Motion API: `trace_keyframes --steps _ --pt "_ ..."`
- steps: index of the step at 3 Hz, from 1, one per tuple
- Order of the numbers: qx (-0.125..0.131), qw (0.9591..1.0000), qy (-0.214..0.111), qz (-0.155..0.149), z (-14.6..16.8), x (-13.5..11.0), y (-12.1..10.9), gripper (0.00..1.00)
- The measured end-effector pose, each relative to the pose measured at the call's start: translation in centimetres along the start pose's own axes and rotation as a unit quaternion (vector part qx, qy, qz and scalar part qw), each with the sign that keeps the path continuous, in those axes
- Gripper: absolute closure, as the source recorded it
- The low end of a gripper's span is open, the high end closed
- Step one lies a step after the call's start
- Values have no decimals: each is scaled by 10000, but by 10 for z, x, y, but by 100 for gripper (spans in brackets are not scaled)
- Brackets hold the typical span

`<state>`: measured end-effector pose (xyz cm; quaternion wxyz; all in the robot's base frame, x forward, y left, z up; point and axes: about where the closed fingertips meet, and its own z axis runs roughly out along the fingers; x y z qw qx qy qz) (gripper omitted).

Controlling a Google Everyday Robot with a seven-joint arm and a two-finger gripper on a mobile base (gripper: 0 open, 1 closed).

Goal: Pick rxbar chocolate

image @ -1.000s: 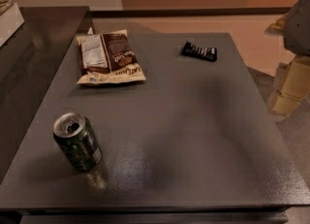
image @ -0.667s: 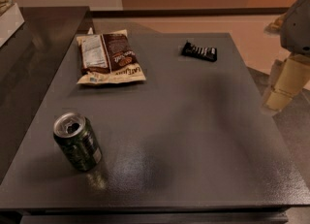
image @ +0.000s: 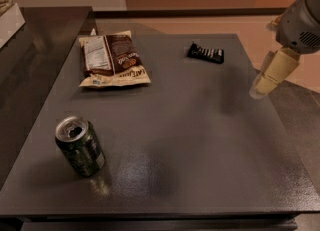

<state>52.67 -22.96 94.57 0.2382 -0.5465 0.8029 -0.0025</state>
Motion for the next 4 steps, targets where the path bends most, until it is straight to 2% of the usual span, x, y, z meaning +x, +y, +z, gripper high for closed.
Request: trace_keyframes --steps 1,2,4 --pt "-11 9991 -369 193 28 -1 -34 0" --pt "-43 9961 -763 433 64 0 -69 0" --pt "-282 9887 -1354 574 127 -19 -117 0"
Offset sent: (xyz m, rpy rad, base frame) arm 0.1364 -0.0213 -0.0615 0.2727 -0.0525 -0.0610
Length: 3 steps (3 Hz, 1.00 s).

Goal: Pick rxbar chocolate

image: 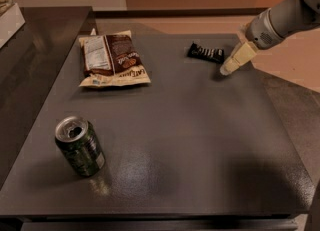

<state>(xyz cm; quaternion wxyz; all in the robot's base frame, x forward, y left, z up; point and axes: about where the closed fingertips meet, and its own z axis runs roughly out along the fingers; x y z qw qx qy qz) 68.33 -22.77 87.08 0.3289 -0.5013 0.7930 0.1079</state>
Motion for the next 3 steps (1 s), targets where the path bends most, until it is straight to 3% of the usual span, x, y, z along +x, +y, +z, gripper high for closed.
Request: trace_keyframes --steps 3 --pt "-478 9982 -345 119 63 -9 -10 0"
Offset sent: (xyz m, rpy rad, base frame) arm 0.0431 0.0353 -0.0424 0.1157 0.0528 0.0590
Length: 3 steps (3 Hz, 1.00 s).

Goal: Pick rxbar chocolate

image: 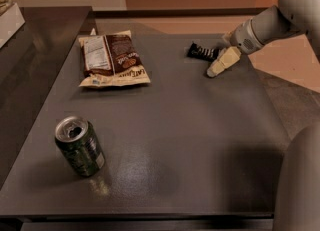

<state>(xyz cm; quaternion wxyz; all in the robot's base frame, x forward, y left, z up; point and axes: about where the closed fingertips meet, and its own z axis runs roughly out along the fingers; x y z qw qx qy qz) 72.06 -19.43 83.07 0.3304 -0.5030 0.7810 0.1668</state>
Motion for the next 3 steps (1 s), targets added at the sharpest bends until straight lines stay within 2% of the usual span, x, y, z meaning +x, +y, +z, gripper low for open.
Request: trace_keyframes --steps 1,2,3 --pt "-61 10000 -21 57 9 0 -1 0" --pt "-226 9995 -114 175 16 -6 -4 74" --pt "-226 9995 -114 175 14 -8 -4 96"
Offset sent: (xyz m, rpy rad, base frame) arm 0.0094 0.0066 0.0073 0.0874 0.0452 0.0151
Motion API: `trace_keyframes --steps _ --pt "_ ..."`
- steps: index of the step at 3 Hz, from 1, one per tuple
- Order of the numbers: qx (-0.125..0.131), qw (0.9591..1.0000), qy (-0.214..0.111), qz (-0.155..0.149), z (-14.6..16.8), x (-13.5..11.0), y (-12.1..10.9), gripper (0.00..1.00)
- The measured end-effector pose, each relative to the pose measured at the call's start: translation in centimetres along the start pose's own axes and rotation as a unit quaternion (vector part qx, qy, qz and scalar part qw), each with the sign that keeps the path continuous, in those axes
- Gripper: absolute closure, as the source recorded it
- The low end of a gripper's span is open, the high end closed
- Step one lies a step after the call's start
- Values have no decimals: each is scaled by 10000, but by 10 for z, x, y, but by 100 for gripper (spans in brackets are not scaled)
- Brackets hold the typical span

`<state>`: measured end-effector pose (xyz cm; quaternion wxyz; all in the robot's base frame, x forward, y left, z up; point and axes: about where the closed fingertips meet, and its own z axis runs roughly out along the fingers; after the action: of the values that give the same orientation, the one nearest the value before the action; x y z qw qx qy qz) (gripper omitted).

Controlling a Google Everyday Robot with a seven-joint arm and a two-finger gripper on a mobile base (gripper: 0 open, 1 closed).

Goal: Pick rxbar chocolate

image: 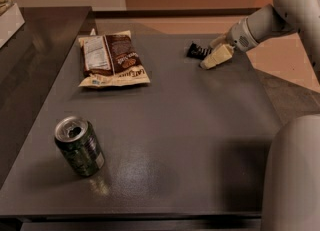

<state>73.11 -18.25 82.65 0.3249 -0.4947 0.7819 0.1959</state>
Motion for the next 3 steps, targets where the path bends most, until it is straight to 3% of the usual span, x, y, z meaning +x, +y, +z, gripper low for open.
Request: trace_keyframes --steps 3 --pt "-2 10000 -2 -1 -3 -3 0 100"
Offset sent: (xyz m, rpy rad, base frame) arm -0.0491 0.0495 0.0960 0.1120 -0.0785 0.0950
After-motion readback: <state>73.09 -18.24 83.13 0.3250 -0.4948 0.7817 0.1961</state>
